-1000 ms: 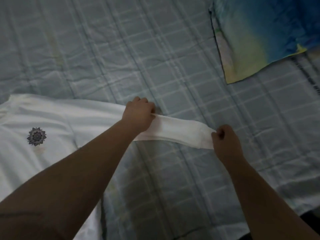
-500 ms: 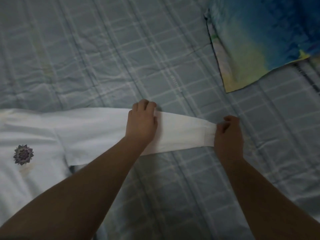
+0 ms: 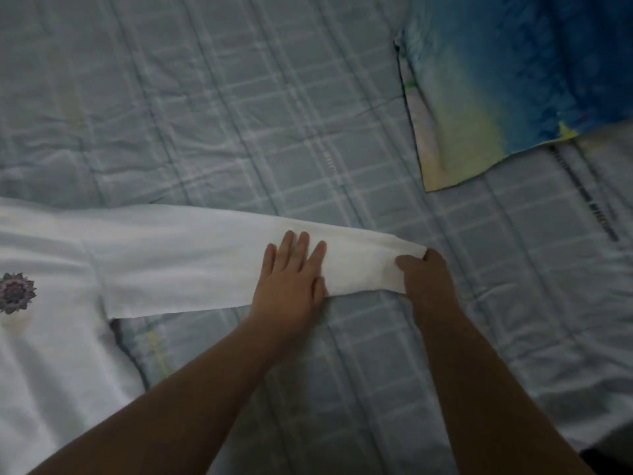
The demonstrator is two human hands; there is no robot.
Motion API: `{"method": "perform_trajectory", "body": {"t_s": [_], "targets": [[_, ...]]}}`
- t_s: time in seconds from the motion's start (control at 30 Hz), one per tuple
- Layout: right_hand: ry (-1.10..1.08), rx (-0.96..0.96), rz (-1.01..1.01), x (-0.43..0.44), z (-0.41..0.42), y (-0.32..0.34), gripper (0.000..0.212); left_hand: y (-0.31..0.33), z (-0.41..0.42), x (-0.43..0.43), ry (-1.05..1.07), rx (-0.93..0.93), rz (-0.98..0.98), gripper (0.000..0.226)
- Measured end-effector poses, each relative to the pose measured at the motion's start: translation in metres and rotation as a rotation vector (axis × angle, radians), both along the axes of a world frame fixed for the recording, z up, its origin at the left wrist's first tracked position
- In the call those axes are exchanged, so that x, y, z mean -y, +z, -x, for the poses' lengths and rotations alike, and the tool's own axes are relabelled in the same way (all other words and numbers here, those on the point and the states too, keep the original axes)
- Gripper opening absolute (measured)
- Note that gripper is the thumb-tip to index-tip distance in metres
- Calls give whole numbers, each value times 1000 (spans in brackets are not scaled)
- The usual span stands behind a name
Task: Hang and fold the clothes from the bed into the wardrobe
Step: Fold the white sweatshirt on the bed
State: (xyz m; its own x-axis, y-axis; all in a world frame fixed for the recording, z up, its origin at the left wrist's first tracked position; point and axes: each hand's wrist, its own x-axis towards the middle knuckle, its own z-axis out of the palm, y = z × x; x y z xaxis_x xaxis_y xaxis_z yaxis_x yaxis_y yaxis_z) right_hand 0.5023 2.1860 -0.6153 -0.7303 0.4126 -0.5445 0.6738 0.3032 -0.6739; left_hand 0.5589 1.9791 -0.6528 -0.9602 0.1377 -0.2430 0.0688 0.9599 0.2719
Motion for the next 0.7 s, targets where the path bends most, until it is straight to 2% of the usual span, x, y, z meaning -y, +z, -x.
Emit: {"method": "perform_trajectory", "body": {"t_s": [0.1,0.17,0.27,0.4,0.47,0.53,0.6,0.63,0.7], "targets": [[45,31,-68,0,-1,-4,26,-6,0,-1,-18,37,43,68],[140,66,-201,3,-10,-14,26,-13,-2,2,-51,52,94,68],[254,9,-368,11,-24,-23,20,-19,-4,4,-60,66,118,68],[157,-80,-403,22,-27,-12,21,-14,-4,6,-61,43,65,68],[121,-219,-340,36,-32,11,14,2,-4,15,20,-32,-186,61],[170,-366,-223,65,-47,42,4,33,-11,30,330,-71,-700,44],[256,-444,-49,106,-68,67,7,65,-26,54,696,155,-1278,32],[317,-452,39,127,-77,75,9,77,-33,68,803,314,-1516,36],[467,-429,179,176,-98,88,19,91,-52,110,965,465,-1778,60]]}}
